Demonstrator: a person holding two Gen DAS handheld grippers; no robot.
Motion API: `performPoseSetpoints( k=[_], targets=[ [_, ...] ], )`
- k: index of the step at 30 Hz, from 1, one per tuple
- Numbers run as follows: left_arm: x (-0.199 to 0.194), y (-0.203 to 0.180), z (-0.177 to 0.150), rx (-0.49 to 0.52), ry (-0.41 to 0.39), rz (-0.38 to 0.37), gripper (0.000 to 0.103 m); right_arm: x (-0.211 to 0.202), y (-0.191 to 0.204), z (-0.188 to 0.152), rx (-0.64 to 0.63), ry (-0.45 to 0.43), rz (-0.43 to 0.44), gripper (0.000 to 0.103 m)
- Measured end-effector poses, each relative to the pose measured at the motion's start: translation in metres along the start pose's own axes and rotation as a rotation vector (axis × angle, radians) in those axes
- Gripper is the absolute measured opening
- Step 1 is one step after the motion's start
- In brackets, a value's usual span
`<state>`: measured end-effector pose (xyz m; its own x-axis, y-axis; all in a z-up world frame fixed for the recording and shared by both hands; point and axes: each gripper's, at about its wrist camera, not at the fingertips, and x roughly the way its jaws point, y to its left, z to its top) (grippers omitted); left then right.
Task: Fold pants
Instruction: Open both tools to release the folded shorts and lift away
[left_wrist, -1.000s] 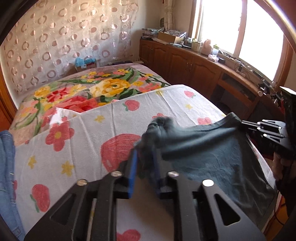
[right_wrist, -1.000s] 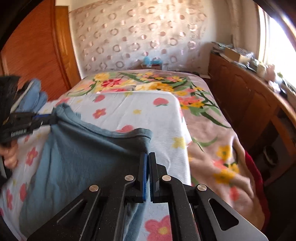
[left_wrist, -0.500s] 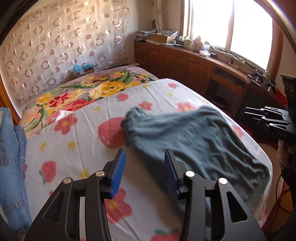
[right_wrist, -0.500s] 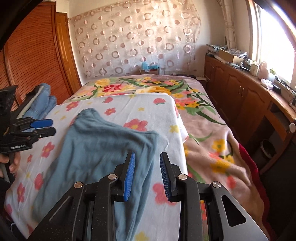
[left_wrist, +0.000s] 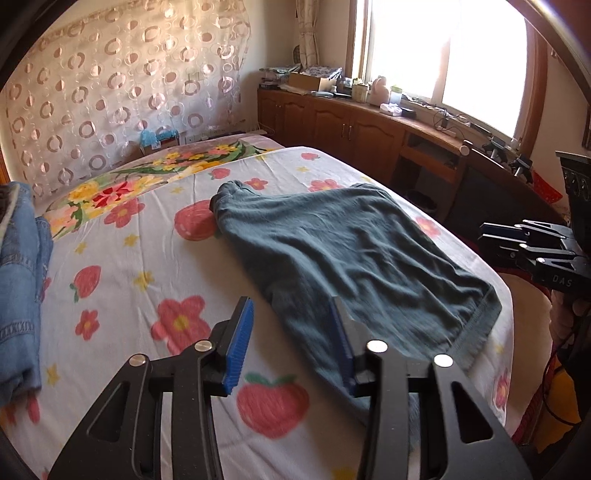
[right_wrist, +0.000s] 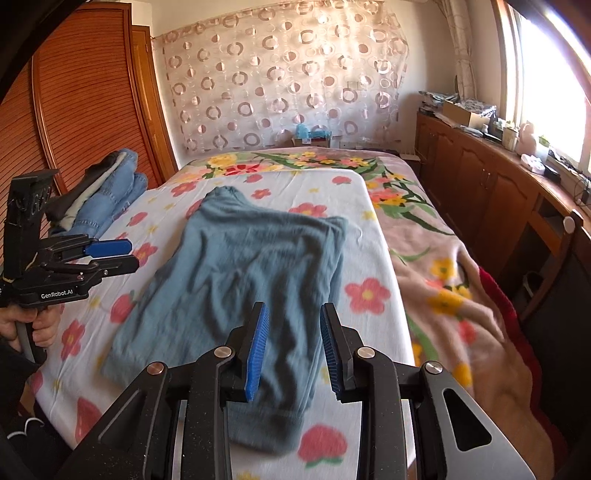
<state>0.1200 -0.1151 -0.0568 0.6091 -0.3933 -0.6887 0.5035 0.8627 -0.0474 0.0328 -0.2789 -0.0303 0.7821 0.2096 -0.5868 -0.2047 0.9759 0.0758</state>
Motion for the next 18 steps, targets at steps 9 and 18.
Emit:
performPoseSetpoints(
  k=[9, 18],
  targets=[
    [-0.01, -0.007, -0.02, -0.028, 0.028, -0.039, 0.035, -0.013, 0.006, -0.016, 0.012, 0.023, 0.009, 0.03],
    [-0.015, -0.015, -0.036, -0.029, 0.035, -0.075, 0.083, -0.015, 0.006, -0.024, 0.04, 0.036, 0.032, 0.03]
  ],
)
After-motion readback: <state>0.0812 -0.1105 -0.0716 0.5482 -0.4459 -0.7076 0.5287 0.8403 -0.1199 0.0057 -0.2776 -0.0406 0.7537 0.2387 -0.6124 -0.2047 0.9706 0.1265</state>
